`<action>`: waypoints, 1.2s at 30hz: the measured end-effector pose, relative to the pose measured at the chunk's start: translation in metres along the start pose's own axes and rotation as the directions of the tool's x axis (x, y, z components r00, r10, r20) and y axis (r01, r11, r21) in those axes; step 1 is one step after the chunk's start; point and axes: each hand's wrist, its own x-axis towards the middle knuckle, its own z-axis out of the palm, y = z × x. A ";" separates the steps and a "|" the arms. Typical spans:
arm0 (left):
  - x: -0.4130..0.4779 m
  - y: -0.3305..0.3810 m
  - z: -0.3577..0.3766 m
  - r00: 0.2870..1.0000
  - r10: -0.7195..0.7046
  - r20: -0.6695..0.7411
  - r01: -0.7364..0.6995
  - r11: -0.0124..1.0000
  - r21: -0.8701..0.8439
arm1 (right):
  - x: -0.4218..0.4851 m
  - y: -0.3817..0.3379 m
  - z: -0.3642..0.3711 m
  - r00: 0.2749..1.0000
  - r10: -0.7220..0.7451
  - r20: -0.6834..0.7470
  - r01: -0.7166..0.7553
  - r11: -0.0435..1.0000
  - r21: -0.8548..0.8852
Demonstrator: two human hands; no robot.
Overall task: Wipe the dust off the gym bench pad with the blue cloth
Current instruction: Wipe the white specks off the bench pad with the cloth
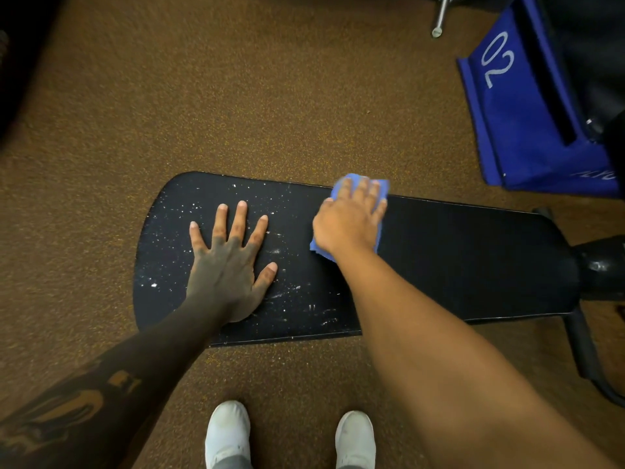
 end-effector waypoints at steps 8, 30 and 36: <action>0.000 -0.001 0.000 1.000 0.001 0.001 -0.001 1.000 -0.002 | 0.011 -0.005 0.003 1.000 -0.029 -0.005 0.029 1.000 -0.002; 0.001 -0.001 0.000 1.000 0.008 0.016 -0.008 1.000 0.004 | -0.153 0.047 0.023 0.969 -0.220 0.115 0.223 0.975 -0.015; 0.002 0.000 -0.001 1.000 0.002 0.016 -0.003 1.000 0.015 | -0.132 0.045 0.024 0.984 -0.158 0.081 0.161 0.986 -0.034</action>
